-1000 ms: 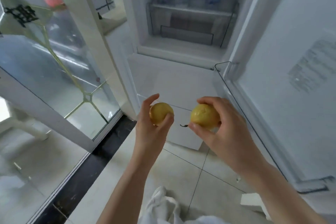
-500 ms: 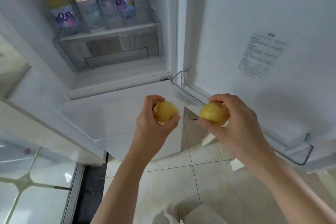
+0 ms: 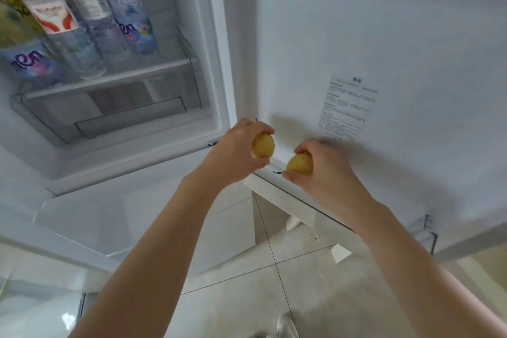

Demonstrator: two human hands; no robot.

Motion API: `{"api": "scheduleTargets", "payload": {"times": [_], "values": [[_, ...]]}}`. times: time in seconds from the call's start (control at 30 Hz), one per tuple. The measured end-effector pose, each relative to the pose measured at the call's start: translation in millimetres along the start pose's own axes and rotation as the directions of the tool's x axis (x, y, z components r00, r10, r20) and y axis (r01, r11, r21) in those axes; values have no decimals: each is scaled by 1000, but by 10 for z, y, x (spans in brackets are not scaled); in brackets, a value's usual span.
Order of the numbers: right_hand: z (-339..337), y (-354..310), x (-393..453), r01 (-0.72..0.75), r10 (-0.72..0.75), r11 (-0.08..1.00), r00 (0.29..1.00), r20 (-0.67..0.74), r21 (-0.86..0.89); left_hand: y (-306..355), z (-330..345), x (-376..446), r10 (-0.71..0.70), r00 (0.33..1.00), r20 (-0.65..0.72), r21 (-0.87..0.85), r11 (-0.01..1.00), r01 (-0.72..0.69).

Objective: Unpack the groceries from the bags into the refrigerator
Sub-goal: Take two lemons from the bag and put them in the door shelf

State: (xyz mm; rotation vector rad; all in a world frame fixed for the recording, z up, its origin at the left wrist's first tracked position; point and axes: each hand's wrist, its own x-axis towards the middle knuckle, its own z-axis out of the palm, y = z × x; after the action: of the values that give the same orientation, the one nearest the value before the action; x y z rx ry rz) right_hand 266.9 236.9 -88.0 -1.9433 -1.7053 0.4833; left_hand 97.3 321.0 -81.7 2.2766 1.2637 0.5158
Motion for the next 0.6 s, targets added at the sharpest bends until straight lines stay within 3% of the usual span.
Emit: {"api": "scheduleTargets", "payload": {"times": [0.1, 0.23, 0.4, 0.6], "values": [[76, 8, 134, -12, 20, 998, 992, 124, -67, -20, -1, 147, -27, 980, 197, 192, 981, -12], [229, 24, 282, 2, 32, 990, 970, 242, -138, 16, -8, 335, -82, 902, 424, 350, 933, -80], [336, 53, 310, 37, -3, 991, 967, 256, -128, 0, -4, 444, -112, 871, 478, 429, 895, -121], [323, 45, 317, 25, -5, 997, 969, 247, -77, -34, -65, 407, -78, 875, 477, 354, 929, -110]]}}
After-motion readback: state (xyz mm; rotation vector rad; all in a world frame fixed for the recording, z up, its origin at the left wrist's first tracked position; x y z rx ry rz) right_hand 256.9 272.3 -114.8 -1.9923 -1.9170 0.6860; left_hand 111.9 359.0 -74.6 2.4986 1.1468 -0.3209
